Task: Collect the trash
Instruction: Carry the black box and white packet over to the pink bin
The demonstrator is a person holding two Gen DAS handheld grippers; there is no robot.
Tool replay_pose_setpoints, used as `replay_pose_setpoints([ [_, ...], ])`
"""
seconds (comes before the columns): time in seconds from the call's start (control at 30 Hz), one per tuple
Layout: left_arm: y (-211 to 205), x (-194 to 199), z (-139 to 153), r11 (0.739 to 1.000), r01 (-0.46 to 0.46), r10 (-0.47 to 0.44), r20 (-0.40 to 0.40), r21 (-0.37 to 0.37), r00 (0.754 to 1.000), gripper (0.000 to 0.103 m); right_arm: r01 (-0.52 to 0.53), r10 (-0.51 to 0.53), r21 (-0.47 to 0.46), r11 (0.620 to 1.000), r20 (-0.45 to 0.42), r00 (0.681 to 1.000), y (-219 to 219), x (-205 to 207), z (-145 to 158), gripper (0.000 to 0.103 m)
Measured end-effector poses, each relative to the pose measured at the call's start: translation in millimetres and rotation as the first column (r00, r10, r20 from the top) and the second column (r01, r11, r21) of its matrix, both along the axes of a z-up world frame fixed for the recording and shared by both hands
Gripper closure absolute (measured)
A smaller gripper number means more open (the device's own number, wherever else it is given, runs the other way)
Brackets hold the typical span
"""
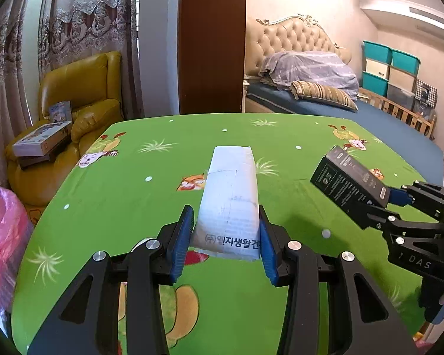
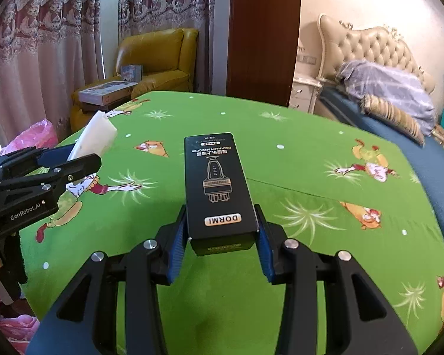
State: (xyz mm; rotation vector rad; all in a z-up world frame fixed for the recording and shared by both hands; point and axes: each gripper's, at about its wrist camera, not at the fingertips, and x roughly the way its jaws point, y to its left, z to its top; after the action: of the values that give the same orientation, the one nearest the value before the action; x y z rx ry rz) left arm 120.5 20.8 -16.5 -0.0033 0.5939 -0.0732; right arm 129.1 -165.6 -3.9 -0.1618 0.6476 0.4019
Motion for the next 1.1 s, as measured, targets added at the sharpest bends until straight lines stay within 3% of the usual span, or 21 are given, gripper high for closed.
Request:
replay_pose_setpoints([
  [0.47,5,-20,-8,1.000,0.000,0.000,0.029,0.006,1.000,0.062,0.013,-0.013,0.001,1.000,0.016,1.000,8,-13,1,0.062],
  [1.1,45,-52,10,0.997,-0.070,0.067,0.090,0.027,0.994,0.062,-0.114,0.116,-0.043,0.993,0.048,0.992,59,-27,18,0.062],
])
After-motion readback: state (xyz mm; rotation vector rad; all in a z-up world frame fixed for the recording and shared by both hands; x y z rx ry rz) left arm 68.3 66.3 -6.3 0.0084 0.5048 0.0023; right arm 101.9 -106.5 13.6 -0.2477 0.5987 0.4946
